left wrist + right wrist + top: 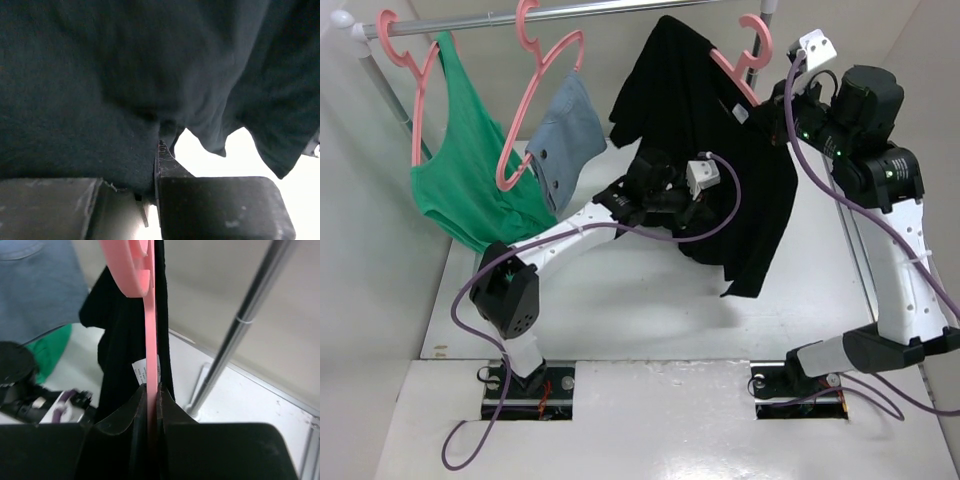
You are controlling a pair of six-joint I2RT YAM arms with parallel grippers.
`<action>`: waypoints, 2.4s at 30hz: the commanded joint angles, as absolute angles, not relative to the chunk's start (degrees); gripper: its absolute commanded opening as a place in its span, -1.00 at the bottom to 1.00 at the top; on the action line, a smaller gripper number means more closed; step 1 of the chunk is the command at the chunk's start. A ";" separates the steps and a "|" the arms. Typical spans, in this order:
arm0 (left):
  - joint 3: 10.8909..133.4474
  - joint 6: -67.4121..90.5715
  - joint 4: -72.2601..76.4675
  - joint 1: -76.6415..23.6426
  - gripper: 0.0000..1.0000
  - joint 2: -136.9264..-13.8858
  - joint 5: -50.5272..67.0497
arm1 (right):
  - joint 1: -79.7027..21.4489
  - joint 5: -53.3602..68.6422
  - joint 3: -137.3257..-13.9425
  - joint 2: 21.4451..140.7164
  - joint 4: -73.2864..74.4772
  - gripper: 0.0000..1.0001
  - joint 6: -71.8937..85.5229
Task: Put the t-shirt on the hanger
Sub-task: Hang the hanger with tshirt onto the clothesline
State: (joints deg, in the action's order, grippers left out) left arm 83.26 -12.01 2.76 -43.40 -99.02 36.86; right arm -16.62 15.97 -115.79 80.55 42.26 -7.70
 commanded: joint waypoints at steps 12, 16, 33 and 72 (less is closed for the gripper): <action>78.75 -28.30 -6.68 -45.53 0.14 -91.14 35.43 | -16.26 8.18 -130.87 90.61 26.73 -1.00 -7.82; 78.75 -25.49 -6.68 -44.91 0.30 -89.92 32.26 | -16.26 6.16 -131.48 92.20 23.47 -1.00 -7.82; 76.29 -26.63 -8.88 -42.98 0.38 -84.91 27.34 | -16.79 3.69 -132.81 101.51 22.41 -1.00 -6.77; 56.00 -9.06 -1.85 -36.83 0.53 -69.71 3.44 | -26.53 11.87 -64.80 53.17 30.23 1.00 -15.83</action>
